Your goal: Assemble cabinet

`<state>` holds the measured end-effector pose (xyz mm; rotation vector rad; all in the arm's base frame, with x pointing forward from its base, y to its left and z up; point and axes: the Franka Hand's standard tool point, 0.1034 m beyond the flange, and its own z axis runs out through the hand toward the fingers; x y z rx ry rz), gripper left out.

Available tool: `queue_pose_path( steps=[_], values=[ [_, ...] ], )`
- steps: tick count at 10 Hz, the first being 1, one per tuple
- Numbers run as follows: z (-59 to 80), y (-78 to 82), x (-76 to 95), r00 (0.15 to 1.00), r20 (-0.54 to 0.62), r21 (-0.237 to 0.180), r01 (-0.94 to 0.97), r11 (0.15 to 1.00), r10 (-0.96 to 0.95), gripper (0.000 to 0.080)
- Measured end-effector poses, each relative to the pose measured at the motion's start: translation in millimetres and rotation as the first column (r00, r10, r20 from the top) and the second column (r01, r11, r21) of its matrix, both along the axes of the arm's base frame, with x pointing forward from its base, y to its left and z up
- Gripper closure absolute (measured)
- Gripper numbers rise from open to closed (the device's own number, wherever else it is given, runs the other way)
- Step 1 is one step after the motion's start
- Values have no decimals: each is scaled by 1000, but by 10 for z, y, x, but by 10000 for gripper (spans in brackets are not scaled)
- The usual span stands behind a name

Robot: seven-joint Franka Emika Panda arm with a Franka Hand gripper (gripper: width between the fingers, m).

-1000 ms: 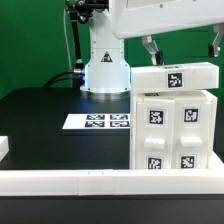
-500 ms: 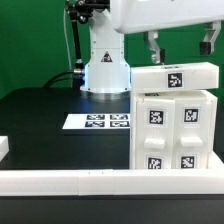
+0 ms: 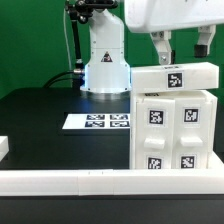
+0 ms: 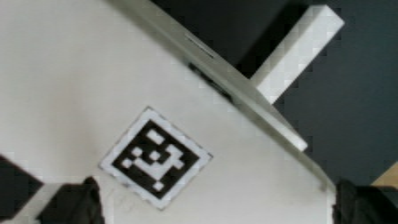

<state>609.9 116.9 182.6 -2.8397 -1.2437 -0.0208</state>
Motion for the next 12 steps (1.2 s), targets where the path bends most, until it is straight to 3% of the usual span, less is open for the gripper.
queue_pose_path(
  steps=[3, 5, 12],
  values=[
    [-19, -10, -4, 926, -2, -73, -377, 923, 378, 151],
    [-63, -28, 10, 850, -22, -90, -526, 846, 526, 151],
    [-202, -46, -2, 863, -40, -85, -505, 859, 504, 176]
  ],
)
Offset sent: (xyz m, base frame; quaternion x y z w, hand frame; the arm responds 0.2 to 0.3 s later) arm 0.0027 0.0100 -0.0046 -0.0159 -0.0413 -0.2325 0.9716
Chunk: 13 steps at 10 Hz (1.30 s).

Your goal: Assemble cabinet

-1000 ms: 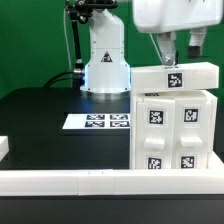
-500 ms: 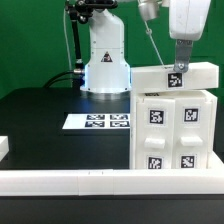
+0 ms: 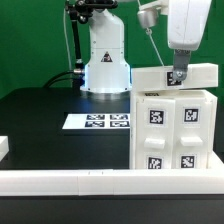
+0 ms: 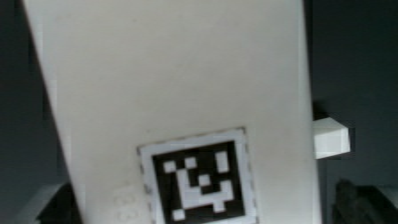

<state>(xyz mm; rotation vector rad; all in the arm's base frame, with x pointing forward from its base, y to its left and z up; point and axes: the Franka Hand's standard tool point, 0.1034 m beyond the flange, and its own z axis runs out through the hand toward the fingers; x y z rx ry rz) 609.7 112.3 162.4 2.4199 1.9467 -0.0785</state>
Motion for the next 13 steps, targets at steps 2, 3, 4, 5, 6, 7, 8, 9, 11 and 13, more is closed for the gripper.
queue_pose_path(
  steps=[2, 3, 4, 5, 6, 7, 8, 9, 11, 13],
  values=[
    [-6, -9, -3, 999, 2, -1, 50, 999, -50, 242],
    [-7, -8, -3, 995, 4, -1, 95, 995, -95, 242],
    [-7, -6, -4, 981, 10, -1, 196, 981, -196, 242],
    [-7, -6, -4, 960, 15, -2, 278, 960, -278, 242],
    [-8, -11, -1, 943, 17, 1, 332, 943, -332, 242],
    [-9, -61, 14, 874, 23, 13, 485, 874, -485, 242],
    [-9, -116, 23, 782, 24, 19, 622, 783, -622, 242],
    [-7, -130, 21, 693, 24, 20, 720, 693, -721, 242],
    [-19, -149, -29, 421, -54, -5, 907, 421, -906, 242],
    [-21, -151, -23, 306, -57, -16, 951, 307, -950, 242]
  ],
)
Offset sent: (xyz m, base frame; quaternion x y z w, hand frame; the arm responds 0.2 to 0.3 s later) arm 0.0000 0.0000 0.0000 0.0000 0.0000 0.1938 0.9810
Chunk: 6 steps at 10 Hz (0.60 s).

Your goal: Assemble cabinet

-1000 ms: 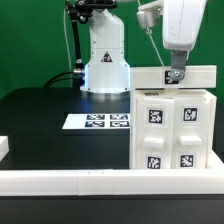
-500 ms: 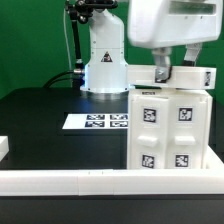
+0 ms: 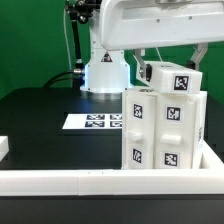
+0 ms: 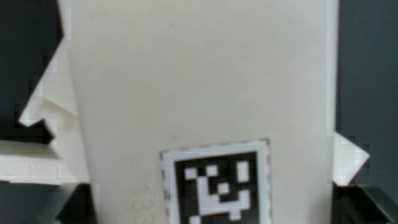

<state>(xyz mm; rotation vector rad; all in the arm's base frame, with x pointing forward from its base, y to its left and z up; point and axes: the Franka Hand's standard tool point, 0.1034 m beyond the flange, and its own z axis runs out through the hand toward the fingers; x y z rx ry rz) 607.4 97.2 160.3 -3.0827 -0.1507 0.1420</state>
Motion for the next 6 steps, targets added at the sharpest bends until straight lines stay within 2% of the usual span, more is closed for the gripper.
queue_pose_path(
  steps=[2, 4, 5, 6],
  values=[
    [2, -8, 4, 986, -5, -16, 165, 986, -165, 242],
    [2, -26, 39, 952, 33, -11, 304, 953, -303, 242],
    [0, -42, 44, 898, 47, -2, 438, 899, -438, 242],
    [-7, -66, 59, 829, 50, 35, 556, 830, -557, 242]
  ],
)
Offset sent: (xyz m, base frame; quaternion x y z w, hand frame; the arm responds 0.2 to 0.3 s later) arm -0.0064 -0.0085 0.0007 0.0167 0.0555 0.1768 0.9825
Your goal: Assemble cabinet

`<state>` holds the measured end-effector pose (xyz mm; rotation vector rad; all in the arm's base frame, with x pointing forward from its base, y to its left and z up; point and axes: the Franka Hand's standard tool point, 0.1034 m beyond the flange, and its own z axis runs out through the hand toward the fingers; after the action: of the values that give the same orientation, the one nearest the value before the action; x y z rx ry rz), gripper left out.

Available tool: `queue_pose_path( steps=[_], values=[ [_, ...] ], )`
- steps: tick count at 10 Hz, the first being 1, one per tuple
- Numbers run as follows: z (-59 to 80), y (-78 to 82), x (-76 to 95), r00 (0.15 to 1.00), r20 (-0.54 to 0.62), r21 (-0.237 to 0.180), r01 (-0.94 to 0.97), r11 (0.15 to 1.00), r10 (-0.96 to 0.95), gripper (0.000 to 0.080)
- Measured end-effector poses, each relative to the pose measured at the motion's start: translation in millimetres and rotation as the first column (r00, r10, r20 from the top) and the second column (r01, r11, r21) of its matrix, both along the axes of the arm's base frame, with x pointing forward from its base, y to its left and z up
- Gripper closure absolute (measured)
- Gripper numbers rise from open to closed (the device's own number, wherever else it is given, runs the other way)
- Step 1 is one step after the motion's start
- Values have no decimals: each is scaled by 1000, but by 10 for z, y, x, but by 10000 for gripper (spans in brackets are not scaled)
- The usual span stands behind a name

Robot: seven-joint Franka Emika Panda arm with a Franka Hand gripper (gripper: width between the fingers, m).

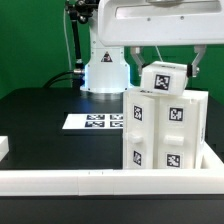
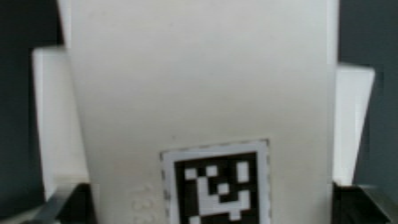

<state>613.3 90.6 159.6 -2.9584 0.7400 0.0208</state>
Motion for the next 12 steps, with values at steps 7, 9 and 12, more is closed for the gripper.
queue_pose_path(
  steps=[7, 9, 12],
  values=[
    [-12, -60, 39, 801, -85, 119, 599, 792, -593, 241],
    [-13, -82, 74, 531, -149, 132, 846, 516, -834, 241],
    [-12, -47, 88, 271, -213, 141, 959, 245, -939, 241]
  ],
)
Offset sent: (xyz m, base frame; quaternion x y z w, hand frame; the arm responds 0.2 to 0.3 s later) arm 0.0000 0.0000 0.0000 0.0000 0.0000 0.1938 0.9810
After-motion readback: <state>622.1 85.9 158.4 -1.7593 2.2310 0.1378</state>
